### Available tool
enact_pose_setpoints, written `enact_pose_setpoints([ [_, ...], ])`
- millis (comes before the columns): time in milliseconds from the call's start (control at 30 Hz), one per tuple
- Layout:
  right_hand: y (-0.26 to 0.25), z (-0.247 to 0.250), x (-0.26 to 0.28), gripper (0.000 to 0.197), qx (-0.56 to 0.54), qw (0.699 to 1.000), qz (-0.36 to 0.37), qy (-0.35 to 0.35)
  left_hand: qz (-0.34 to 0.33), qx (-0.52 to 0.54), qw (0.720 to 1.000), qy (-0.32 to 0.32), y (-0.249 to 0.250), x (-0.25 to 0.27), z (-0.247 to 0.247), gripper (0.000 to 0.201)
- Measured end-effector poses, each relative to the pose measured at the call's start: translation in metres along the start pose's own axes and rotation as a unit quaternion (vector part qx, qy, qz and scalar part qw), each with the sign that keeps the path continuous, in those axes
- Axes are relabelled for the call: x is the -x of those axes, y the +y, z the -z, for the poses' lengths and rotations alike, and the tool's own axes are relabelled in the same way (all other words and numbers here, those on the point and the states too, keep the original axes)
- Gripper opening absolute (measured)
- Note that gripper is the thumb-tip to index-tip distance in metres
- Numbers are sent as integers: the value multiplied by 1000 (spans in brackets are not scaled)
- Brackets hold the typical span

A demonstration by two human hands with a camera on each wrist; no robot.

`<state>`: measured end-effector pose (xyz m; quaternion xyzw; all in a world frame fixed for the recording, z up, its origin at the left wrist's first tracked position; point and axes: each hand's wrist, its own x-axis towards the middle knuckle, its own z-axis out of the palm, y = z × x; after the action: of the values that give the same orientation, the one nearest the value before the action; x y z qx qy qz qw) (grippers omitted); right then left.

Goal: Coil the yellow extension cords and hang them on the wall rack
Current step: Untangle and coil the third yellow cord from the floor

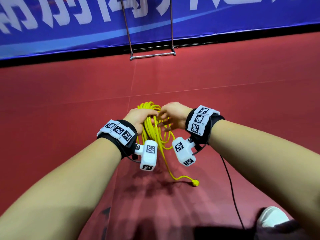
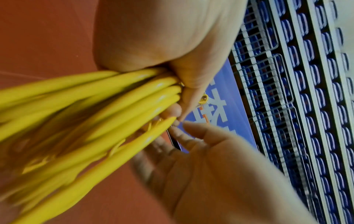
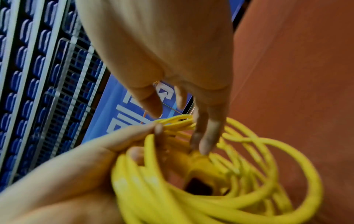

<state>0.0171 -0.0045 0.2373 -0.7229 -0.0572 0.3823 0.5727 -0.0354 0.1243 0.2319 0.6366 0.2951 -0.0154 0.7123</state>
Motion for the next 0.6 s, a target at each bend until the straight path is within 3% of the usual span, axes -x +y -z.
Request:
enact_pose_setpoints([
  [100,15,0,2,13,158,977,-43,-137,23,43,999,14,3,-8,12,10],
  [200,23,-2,1,12,221,958,-10,-182,14,60,997,34,4,-12,22,15],
  [367,32,-11,-1,21,162,972,40,-166,10,59,997,58,2,-20,31,12],
  [533,23,2,5,14,133,964,71,-218,10,96,993,67,-3,-27,39,7],
  [600,17,11,5,15,59,980,68,-176,15,102,993,65,-4,-29,41,11],
])
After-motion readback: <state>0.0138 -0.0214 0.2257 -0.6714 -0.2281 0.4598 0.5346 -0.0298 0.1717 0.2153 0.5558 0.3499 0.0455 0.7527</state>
